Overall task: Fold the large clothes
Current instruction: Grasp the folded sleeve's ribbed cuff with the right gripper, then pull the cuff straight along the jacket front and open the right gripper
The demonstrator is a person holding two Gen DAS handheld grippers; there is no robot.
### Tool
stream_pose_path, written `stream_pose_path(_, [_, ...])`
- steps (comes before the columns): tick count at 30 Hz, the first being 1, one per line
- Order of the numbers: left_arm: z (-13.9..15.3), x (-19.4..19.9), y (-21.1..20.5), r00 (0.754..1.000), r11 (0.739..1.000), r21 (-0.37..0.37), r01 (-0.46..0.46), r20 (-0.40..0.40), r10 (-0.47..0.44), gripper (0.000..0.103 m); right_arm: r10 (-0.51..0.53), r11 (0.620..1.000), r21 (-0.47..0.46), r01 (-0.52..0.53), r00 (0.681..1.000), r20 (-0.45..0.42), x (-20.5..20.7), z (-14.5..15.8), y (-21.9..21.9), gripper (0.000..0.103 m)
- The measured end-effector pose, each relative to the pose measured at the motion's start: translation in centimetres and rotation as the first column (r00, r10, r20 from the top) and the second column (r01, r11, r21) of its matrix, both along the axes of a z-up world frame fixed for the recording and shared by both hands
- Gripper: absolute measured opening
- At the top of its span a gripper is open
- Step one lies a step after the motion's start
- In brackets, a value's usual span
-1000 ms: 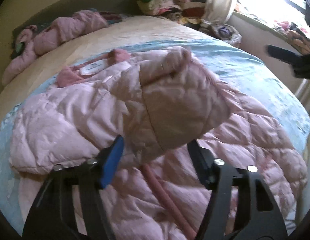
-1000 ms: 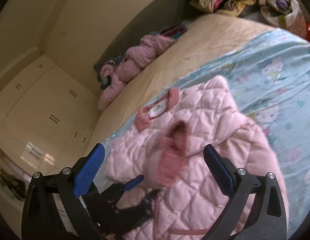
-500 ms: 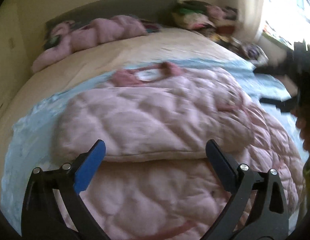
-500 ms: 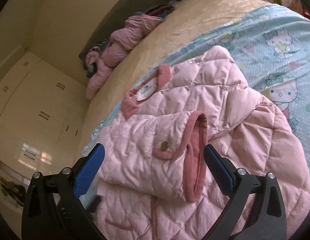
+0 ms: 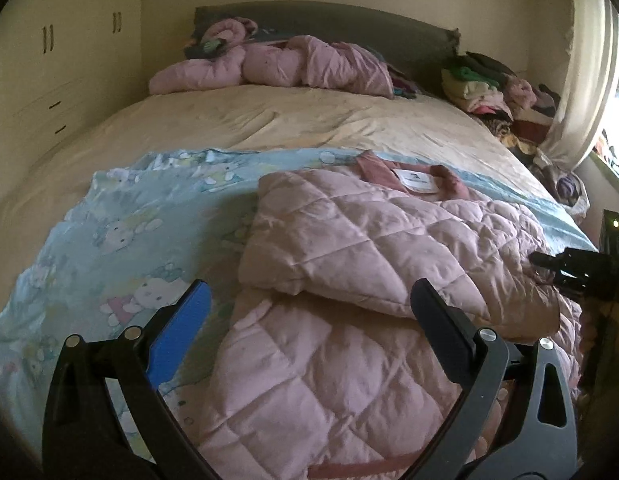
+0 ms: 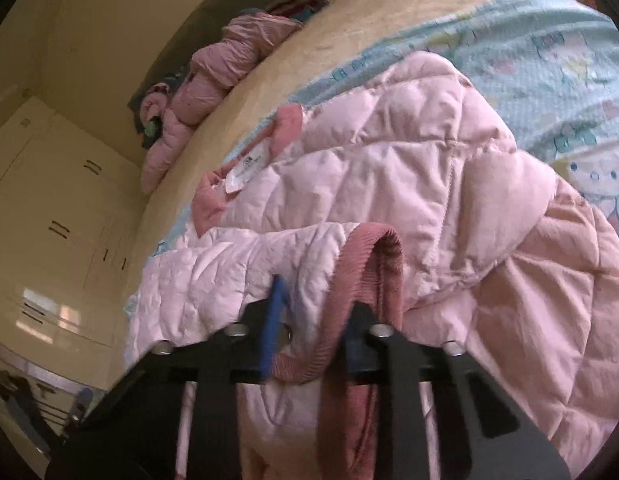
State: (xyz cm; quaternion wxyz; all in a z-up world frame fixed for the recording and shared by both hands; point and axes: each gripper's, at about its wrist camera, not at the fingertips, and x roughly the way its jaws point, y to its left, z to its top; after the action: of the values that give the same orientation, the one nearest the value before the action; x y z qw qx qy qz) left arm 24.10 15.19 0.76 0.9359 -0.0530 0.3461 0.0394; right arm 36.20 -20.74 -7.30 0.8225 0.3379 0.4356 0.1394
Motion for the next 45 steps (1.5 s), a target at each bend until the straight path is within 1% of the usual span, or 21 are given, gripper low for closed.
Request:
stream_pose_path(3, [-0.1,-0.2,0.8,1.000,1.000,-0.011,-0.022,-0.002,0.022,0.093,0.011,1.000,-0.015,-0.009,0.996,0.086,-0.5,1.9,0.2,0.008])
stream_pose_path(5, [-0.1,0.0,1.3,1.000,0.999,-0.037,-0.028,-0.009,0.027,0.093,0.036,0.999,-0.038,-0.030,0.986,0.165,-0.8,3.8,0.7,0.007])
stream_pose_path(6, [-0.1,0.1,1.5,1.000,0.998,-0.050,-0.028,-0.008,0.028,0.093,0.062,0.997,-0.067,-0.049,0.975,0.212,-0.9,5.3,1.2,0.007])
stream_pose_path(8, [0.2,0.1,1.5,1.000,0.998,-0.061,-0.024,0.004,0.024,0.093,0.094,0.992,-0.107,-0.068,0.958,0.270,-0.8,7.5,1.9,0.006])
stream_pose_path(9, [0.2,0.0,1.4,1.000,0.998,-0.060,-0.023,0.007,0.023,0.093,0.107,0.991,-0.113,-0.077,0.950,0.294,-0.7,8.4,2.0,0.006])
stream_pose_path(10, [0.2,0.1,1.2,1.000,0.998,-0.058,-0.017,0.008,0.018,0.093,0.119,0.988,-0.127,-0.083,0.941,0.315,-0.5,9.3,2.1,0.006])
stream_pose_path(12, [0.3,0.2,0.9,1.000,0.998,-0.056,-0.009,0.006,0.009,0.093,0.146,0.978,-0.193,-0.080,0.923,0.357,0.0,11.4,2.5,0.006])
stream_pose_path(14, [0.3,0.5,0.9,1.000,0.998,-0.063,-0.003,0.007,0.003,0.093,0.171,0.966,-0.246,-0.079,0.909,0.380,0.7,12.9,2.8,0.006])
stream_pose_path(16, [0.5,0.9,0.9,1.000,0.998,-0.070,-0.002,0.005,0.002,0.093,0.192,0.956,-0.282,-0.081,0.900,0.392,1.2,13.6,3.0,0.006])
stream_pose_path(18, [0.9,1.4,1.1,1.000,0.997,-0.074,-0.006,0.003,0.006,0.093,0.220,0.938,-0.339,-0.078,0.887,0.406,1.7,14.3,3.3,0.006])
stream_pose_path(21, [1.6,2.3,1.5,1.000,0.998,-0.067,-0.010,0.008,0.011,0.093,0.238,0.924,-0.375,-0.078,0.885,0.400,2.7,14.2,3.5,0.006])
stream_pose_path(25, [2.7,3.8,1.8,1.000,0.999,-0.049,-0.010,0.014,0.011,0.093,0.217,0.919,-0.389,-0.060,0.902,0.374,4.1,13.0,2.8,0.006])
stream_pose_path(30, [2.8,5.7,1.7,1.000,0.999,-0.041,-0.003,-0.003,0.003,0.093,0.184,0.920,-0.390,-0.044,0.926,0.330,5.3,10.9,2.2,0.006])
stream_pose_path(33, [2.1,7.0,1.4,1.000,0.999,-0.041,0.014,-0.026,-0.015,0.093,0.170,0.922,-0.384,-0.041,0.937,0.306,5.9,9.7,1.8,0.006])
stream_pose_path(38, [0.4,9.1,0.7,0.996,0.998,-0.050,0.038,-0.073,-0.042,0.093,0.160,0.925,-0.377,-0.044,0.946,0.283,6.6,8.3,1.6,0.006])
stream_pose_path(42, [-1.2,10.7,-0.3,0.991,0.996,-0.061,0.062,-0.113,-0.069,0.093,0.152,0.928,-0.371,-0.046,0.953,0.263,6.9,7.7,1.7,0.006])
stream_pose_path(45, [-2.0,11.1,-1.2,0.987,0.993,-0.072,0.091,-0.123,-0.100,0.093,0.154,0.926,-0.376,-0.049,0.955,0.255,7.1,7.4,1.6,0.007])
